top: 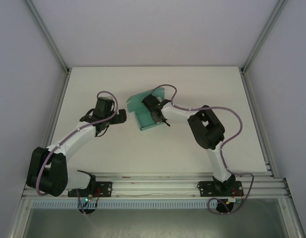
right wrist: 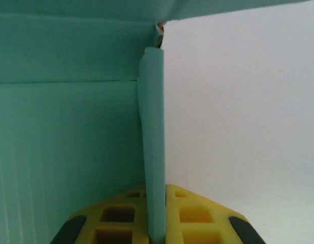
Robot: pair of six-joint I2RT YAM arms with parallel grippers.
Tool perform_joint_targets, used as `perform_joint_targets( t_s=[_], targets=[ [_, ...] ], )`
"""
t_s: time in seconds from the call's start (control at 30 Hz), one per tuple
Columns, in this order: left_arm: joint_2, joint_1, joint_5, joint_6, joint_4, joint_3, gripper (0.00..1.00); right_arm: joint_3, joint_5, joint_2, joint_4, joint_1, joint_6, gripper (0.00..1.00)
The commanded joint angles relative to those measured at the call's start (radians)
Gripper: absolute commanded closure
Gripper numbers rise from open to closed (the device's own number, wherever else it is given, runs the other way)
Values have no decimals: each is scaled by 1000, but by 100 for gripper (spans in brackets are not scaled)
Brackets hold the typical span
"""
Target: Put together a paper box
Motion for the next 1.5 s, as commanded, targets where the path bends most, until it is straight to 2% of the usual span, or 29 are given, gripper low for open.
perform_joint_targets(
  t_s=[0.0,0.13,0.2,0.37,0.4,0.63,0.8,0.9,1.0,1.23,1.47],
  targets=[
    [-27,-1,-39,-14,-23,-3,0,-56,117,172,-279,-14,106,100],
    [-42,-1,-45,-17,-29,-7,0,-53,160,171,-284,-3,143,100],
    [-48,-1,-43,-18,-28,-9,0,-69,119,154,-239,-2,138,100],
    [-62,0,-37,-12,-38,-6,0,-129,4,40,-100,-2,108,87],
    [-66,-1,-32,-11,-38,-7,0,-133,-6,11,-84,-3,105,81],
    [-78,-1,29,-2,-8,-20,0,-158,-50,-153,-1,-3,95,71],
    [-71,-1,58,13,7,-19,0,-223,-47,-260,106,-3,116,52],
    [-64,-1,63,23,9,-14,0,-270,-68,-318,174,-4,112,50],
    [-55,-1,68,24,12,-9,0,-291,-107,-354,201,-6,103,44],
    [-50,-1,95,35,24,-3,0,-365,-210,-437,294,-51,78,43],
    [-44,-1,106,38,41,-7,0,-427,-455,-443,382,-157,71,57]
  ],
)
